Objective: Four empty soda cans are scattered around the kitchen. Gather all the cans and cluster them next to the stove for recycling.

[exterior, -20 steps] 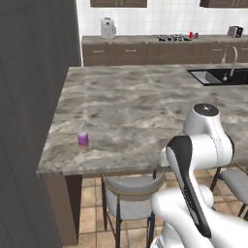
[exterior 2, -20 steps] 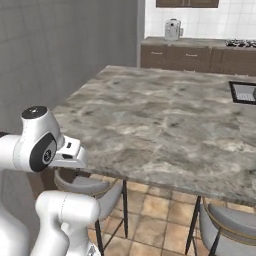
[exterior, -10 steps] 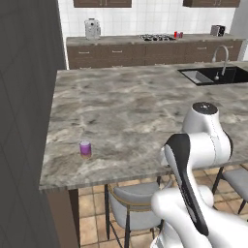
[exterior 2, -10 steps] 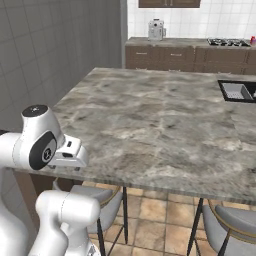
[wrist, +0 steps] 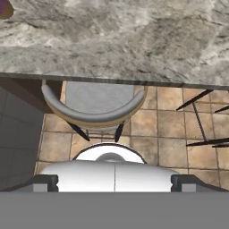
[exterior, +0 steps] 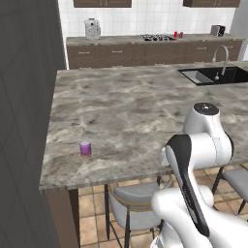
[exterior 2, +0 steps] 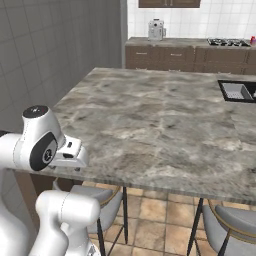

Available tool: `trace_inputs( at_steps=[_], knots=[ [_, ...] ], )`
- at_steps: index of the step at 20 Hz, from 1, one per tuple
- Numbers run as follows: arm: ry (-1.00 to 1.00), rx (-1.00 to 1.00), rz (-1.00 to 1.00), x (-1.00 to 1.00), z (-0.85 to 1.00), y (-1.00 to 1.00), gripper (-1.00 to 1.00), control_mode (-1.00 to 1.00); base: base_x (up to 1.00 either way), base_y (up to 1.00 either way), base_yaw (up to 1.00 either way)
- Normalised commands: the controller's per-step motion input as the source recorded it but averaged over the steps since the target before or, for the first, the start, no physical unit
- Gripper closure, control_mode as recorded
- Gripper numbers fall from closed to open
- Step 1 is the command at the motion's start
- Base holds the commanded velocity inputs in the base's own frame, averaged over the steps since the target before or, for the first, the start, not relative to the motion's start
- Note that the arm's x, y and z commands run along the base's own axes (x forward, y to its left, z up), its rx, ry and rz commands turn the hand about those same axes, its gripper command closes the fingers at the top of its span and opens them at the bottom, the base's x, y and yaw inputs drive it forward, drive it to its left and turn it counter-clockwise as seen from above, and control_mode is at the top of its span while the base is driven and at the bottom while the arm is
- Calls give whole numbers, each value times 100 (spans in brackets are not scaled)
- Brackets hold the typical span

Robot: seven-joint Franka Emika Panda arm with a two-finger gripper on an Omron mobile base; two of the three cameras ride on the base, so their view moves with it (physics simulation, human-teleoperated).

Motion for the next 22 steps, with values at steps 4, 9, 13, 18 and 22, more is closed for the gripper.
trace_inputs(
  at_steps=[4,9,13,18,22],
  knots=[
    [0,0,3,0,0,21,-100,-100,0,0,0],
    [-5,0,40,0,13,35,-100,-100,0,0,0],
    [-7,0,37,1,25,-4,-100,-100,0,0,0],
    [-14,0,-4,26,33,-8,-100,-100,0,0,0],
    [-6,0,-10,43,19,49,-100,-100,0,0,0]
  ],
)
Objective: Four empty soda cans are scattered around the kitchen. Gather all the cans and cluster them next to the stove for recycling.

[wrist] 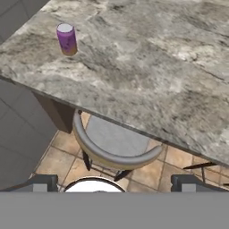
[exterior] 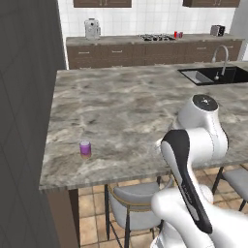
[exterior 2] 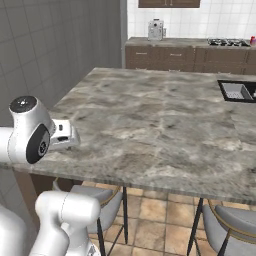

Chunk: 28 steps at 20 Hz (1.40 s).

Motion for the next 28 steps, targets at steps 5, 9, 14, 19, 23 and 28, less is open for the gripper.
trace_inputs(
  at_steps=[5,9,14,19,23,28],
  knots=[
    [3,0,-1,59,1,70,-100,-100,0,0,0],
    [0,10,0,82,-2,61,-100,-100,0,0,0],
    [0,18,1,96,0,53,-100,-100,0,0,0],
    [1,15,6,66,-8,57,-100,-100,0,0,0],
    [4,-3,2,5,-19,55,-100,-100,0,0,0],
    [-6,-17,0,0,-2,36,-100,-100,0,0,0]
  ],
)
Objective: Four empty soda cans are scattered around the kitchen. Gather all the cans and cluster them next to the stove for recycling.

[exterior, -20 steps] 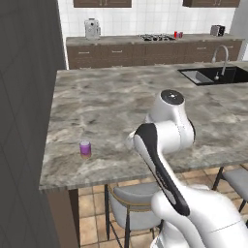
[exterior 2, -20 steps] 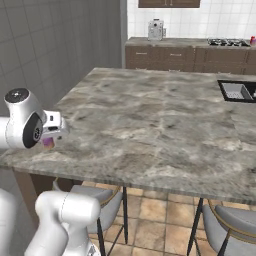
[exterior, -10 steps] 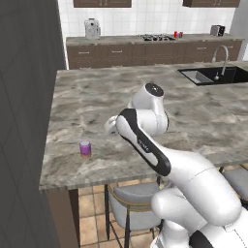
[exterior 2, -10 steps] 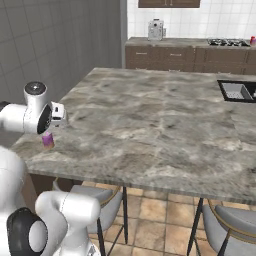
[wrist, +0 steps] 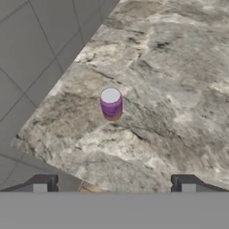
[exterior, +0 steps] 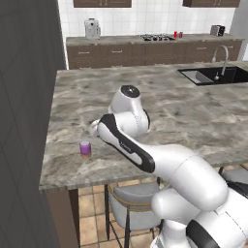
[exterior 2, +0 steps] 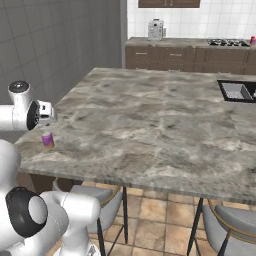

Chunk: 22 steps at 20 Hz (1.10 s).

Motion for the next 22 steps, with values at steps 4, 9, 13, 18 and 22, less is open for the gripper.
trace_inputs(
  at_steps=[4,9,13,18,22],
  knots=[
    [-3,-12,0,0,0,25,-100,-100,0,0,0],
    [1,1,0,17,0,3,-100,-100,0,0,0],
    [4,2,0,63,-4,10,-100,-100,0,0,0],
    [7,2,0,64,-30,28,-100,-100,0,0,0],
    [0,0,0,17,-48,44,-100,-100,0,0,0]
  ],
)
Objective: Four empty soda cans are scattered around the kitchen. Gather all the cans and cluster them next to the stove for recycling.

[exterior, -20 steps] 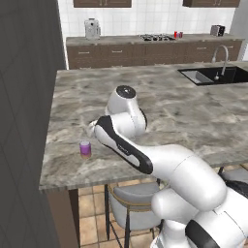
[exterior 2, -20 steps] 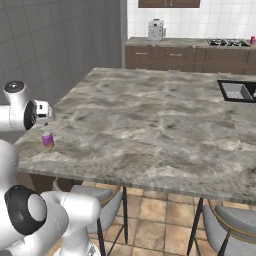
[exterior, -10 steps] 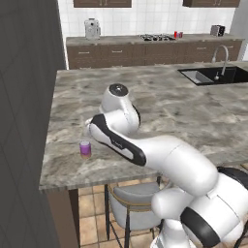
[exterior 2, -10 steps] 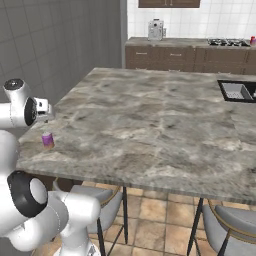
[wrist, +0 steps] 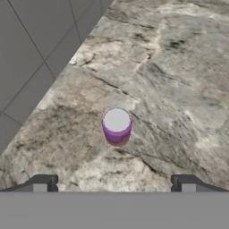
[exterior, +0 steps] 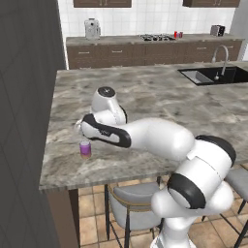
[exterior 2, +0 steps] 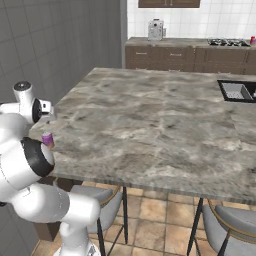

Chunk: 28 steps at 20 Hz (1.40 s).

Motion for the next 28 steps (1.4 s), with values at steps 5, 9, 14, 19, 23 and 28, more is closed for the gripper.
trace_inputs(
  at_steps=[5,9,14,19,23,28],
  knots=[
    [0,-2,0,0,-21,7,-100,-100,0,0,0],
    [0,-2,0,15,-40,0,-100,-100,0,0,0],
    [0,-2,0,39,-12,1,-100,-100,0,0,0],
    [3,0,0,33,-5,20,-100,-100,0,0,0],
    [4,0,0,1,-8,28,-100,-100,0,0,0],
    [1,0,0,3,-34,15,-100,-100,0,0,0]
  ],
)
